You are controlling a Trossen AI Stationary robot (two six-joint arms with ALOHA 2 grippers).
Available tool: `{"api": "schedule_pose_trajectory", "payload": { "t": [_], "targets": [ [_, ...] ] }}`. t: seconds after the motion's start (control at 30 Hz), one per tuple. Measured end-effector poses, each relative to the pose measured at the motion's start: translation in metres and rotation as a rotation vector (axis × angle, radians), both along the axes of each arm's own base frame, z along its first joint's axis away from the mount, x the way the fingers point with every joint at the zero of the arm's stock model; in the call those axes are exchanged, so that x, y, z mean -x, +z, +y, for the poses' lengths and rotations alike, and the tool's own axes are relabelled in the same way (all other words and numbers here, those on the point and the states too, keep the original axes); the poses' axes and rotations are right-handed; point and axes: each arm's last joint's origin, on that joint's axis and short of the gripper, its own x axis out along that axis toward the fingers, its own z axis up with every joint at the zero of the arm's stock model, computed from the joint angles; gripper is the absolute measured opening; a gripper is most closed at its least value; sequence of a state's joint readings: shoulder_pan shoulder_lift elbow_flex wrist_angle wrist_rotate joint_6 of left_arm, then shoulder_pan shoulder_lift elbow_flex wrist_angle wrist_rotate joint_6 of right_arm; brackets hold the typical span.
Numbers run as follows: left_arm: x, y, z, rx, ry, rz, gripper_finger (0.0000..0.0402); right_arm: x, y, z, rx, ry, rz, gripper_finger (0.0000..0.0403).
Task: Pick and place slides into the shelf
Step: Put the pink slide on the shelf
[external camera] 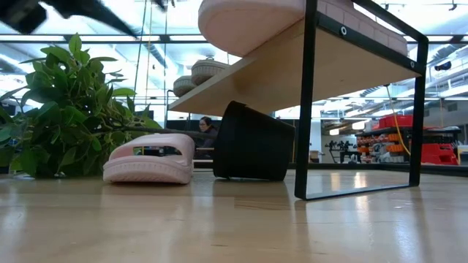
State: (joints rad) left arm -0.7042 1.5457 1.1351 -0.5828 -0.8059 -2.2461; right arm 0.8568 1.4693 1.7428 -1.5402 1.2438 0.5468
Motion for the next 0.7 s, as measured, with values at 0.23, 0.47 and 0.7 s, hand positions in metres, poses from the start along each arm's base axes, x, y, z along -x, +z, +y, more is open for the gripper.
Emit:
{"api": "schedule_pose_trajectory", "payload": {
  "t": [0.23,0.47,0.7],
  "targets": [
    [0.008,0.016,0.013,-0.276,-0.376,0.193,0.0187,-0.006,0.0,-0.006,-0.009,-0.033,0.01,0.0001],
    [-0.006,0.006,0.029,-0.451,-0.704,0.378,0.0187,-0.013,-0.002,-0.014,-0.053,-0.067,0.041,0.0001],
    [-0.012,0.002,0.04,-0.545,-0.892,0.463,0.0187,-0.021,-0.002,-0.023,-0.084,-0.109,0.054,0.0001]
  ]
}}
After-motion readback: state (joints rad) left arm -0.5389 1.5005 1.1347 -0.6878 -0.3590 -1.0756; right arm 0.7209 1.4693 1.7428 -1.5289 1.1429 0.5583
